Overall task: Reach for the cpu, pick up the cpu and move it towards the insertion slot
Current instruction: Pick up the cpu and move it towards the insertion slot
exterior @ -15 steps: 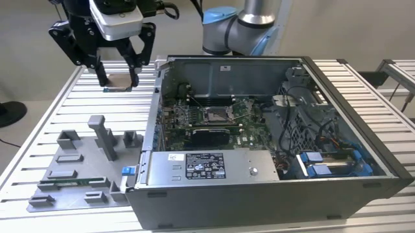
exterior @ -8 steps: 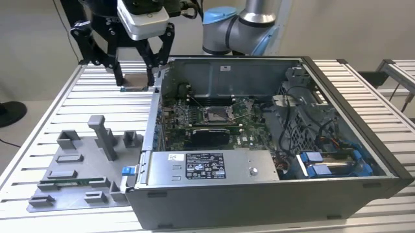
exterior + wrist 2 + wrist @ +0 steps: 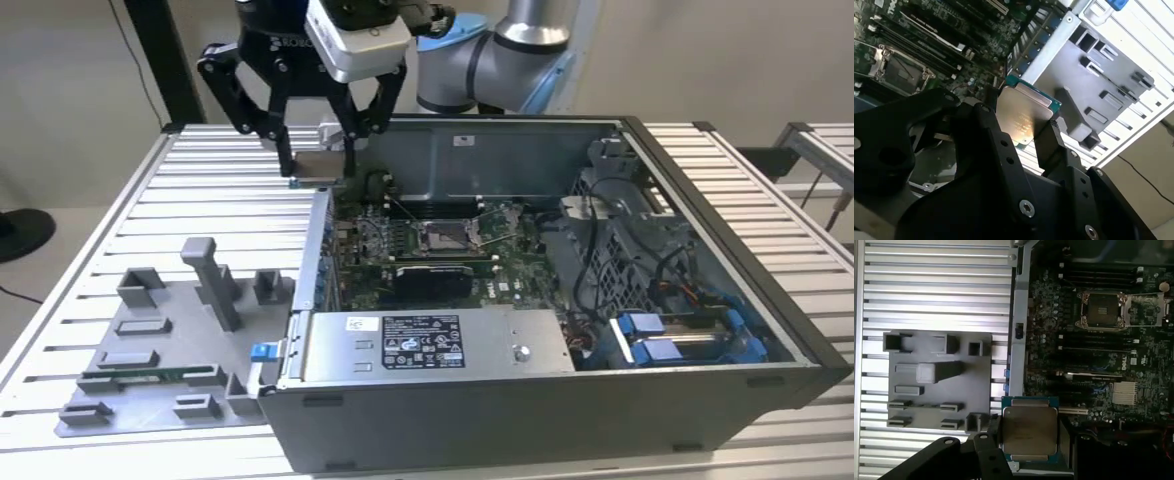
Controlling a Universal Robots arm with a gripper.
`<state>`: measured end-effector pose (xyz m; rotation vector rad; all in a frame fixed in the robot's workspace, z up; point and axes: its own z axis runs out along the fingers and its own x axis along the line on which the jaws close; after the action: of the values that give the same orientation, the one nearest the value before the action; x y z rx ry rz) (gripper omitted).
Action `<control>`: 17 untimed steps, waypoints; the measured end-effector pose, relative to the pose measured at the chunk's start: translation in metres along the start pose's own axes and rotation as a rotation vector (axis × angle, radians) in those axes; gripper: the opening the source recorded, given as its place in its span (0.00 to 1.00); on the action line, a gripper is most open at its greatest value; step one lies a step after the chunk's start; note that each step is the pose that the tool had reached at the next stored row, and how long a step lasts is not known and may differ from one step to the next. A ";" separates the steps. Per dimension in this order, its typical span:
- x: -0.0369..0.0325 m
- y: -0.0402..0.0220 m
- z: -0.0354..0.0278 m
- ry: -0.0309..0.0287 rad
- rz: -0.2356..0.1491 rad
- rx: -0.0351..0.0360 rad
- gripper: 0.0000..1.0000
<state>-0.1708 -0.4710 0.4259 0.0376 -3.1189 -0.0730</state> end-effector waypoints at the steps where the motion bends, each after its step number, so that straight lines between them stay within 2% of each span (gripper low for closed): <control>1: -0.0045 -0.0001 -0.0001 -0.0001 0.000 0.0000 0.00; 17: -0.0772 -0.0019 -0.0013 -0.0120 -0.001 0.0003 0.00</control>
<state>-0.0935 -0.4710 0.4254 0.0382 -3.1309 -0.0730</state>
